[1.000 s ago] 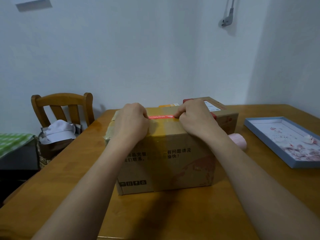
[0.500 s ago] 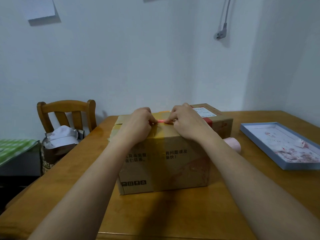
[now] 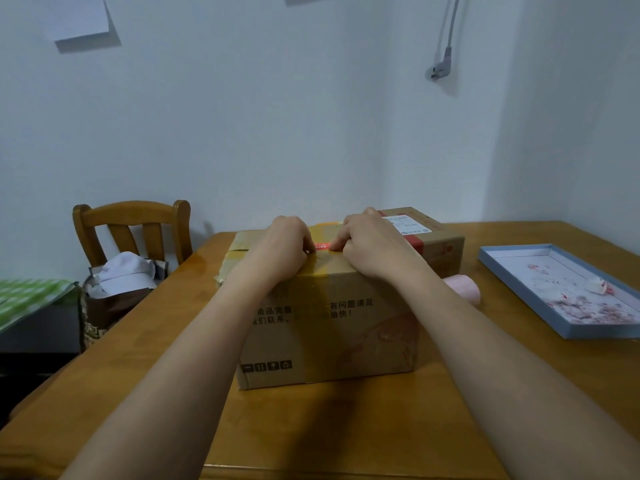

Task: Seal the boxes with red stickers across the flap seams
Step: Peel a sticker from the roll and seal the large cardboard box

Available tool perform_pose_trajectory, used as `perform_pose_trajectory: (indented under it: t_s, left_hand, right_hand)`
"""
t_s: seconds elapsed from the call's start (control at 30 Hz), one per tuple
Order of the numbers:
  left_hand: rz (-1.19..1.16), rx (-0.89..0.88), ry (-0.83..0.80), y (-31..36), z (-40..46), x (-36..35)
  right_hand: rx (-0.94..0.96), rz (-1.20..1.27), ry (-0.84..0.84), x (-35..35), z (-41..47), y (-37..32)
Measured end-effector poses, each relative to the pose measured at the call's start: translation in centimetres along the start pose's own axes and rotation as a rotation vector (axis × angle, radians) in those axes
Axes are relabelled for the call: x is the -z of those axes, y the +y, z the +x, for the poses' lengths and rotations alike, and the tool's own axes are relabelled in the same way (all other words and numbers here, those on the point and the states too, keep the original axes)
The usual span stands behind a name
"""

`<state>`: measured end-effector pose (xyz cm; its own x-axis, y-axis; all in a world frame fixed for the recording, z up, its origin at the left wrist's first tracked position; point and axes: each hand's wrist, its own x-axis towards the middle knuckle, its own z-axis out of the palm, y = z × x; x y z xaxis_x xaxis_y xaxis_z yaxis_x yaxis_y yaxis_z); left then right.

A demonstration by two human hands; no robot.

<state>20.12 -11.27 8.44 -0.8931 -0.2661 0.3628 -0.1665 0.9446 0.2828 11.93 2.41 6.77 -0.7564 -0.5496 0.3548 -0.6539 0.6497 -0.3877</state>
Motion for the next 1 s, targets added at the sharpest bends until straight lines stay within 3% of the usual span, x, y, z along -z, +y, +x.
perform_pose_trajectory:
  t_s: [0.47,0.67,0.83,1.0]
  left_hand:
    - [0.158,0.015,0.098,-0.1,-0.3,-0.2]
    - [0.117,-0.002,0.207,-1.0,-1.6,0.5]
    - [0.160,0.114,0.339,-2.2,-2.7,1.4]
    - [0.259,0.315,0.339,-2.3,-4.4,1.7]
  right_hand:
    - [-0.004,-0.018,0.095,0.7,-0.9,-0.5]
    - [-0.073,0.011,0.236,1.6,-1.7,0.0]
    - [-0.203,0.112,0.305,2.7,-2.1,2.0]
    - [-0.352,0.337,0.173,3.1,-3.1,2.8]
